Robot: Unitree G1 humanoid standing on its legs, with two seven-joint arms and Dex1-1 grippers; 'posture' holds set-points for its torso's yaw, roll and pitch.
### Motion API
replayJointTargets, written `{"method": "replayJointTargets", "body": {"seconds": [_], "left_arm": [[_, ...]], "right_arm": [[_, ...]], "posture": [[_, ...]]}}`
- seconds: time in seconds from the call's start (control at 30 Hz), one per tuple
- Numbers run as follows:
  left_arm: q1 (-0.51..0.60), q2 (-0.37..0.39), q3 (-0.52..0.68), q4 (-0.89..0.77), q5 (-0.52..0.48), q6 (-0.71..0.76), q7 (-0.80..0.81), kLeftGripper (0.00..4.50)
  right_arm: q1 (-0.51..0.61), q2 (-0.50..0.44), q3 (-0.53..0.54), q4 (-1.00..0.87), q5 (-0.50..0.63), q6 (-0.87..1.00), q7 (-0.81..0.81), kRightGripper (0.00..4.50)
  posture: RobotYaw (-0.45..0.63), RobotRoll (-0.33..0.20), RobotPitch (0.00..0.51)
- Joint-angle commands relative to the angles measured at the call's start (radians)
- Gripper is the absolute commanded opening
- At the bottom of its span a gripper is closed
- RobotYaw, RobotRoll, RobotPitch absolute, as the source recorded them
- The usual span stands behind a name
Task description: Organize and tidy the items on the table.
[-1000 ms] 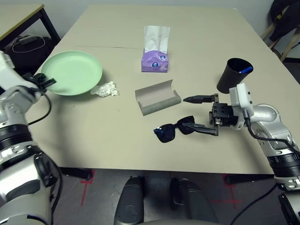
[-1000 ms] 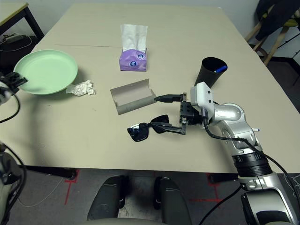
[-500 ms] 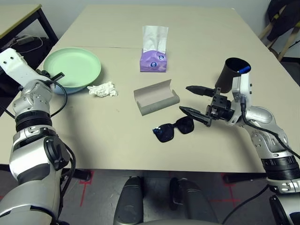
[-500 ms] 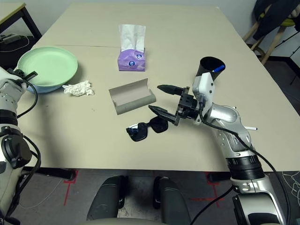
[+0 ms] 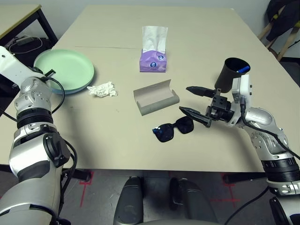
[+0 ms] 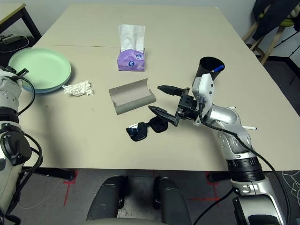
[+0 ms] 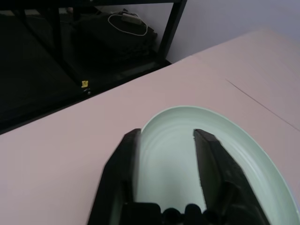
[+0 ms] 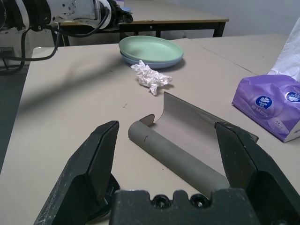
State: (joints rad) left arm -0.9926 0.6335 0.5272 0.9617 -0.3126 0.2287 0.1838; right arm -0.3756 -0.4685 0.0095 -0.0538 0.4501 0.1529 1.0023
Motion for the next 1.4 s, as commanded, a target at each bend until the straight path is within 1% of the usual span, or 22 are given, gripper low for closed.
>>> {"method": "replayJointTargets", "body": {"seconds": [0.03,0.1,0.13,0.2,0.23,0.27,0.3,0.37,0.57,0.67,0.77,1.03,1.33,1.4], "left_arm": [[0.034,-0.009,-0.065,-0.065,0.018,0.019,-0.115,3.46],[0.076,0.000,-0.137,-0.126,0.053,-0.006,-0.228,4.29],[0.094,0.002,-0.163,-0.156,0.056,-0.013,-0.288,4.48],[0.165,0.014,-0.239,-0.274,0.032,-0.035,-0.535,4.48],[0.195,0.023,-0.269,-0.314,0.027,-0.042,-0.630,4.48],[0.217,0.031,-0.287,-0.339,0.032,-0.056,-0.685,4.48],[0.228,0.036,-0.294,-0.350,0.038,-0.064,-0.707,4.48],[0.243,0.034,-0.294,-0.382,0.019,-0.027,-0.755,4.48],[0.278,0.072,-0.362,-0.415,0.038,0.005,-0.952,4.48],[0.273,0.087,-0.379,-0.397,0.056,0.003,-0.998,4.48],[0.274,0.109,-0.422,-0.364,0.104,-0.014,-1.040,4.48],[0.270,0.091,-0.453,-0.304,0.153,-0.007,-1.029,4.48],[0.269,0.086,-0.485,-0.256,0.195,-0.020,-1.056,4.48],[0.266,0.083,-0.486,-0.241,0.201,-0.025,-1.052,4.12]], "right_arm": [[0.004,-0.006,-0.014,-0.005,-0.013,-0.012,-0.020,4.50],[-0.003,-0.002,-0.022,0.003,-0.018,-0.014,-0.040,4.50],[-0.006,0.001,-0.026,0.005,-0.017,-0.013,-0.051,4.50],[-0.013,0.004,-0.031,0.011,-0.020,-0.013,-0.071,4.50],[-0.017,0.006,-0.032,0.014,-0.020,-0.013,-0.078,4.50],[-0.020,0.008,-0.032,0.017,-0.020,-0.013,-0.082,4.50],[-0.022,0.009,-0.032,0.018,-0.020,-0.013,-0.084,4.50],[-0.026,0.010,-0.027,0.020,-0.023,-0.014,-0.087,4.50],[-0.024,0.014,-0.022,0.014,-0.027,-0.018,-0.087,4.50],[-0.023,0.014,-0.022,0.014,-0.027,-0.018,-0.087,4.50],[-0.021,0.014,-0.022,0.012,-0.029,-0.016,-0.089,4.50],[-0.012,0.024,-0.023,-0.008,-0.023,0.052,-0.144,4.50],[-0.015,0.019,-0.015,-0.005,-0.038,0.045,-0.136,4.50],[-0.015,0.019,-0.013,-0.004,-0.040,0.042,-0.133,4.50]], "posture": [[0.11,0.000,0.123],[0.12,0.000,0.124],[0.12,0.000,0.124],[0.12,0.000,0.123],[0.12,0.000,0.124],[0.12,0.000,0.124],[0.12,0.000,0.124],[0.13,0.000,0.124],[0.12,0.000,0.125],[0.12,0.000,0.125],[0.11,0.000,0.125],[0.11,0.000,0.123],[0.11,0.000,0.122],[0.11,0.000,0.122]]}}
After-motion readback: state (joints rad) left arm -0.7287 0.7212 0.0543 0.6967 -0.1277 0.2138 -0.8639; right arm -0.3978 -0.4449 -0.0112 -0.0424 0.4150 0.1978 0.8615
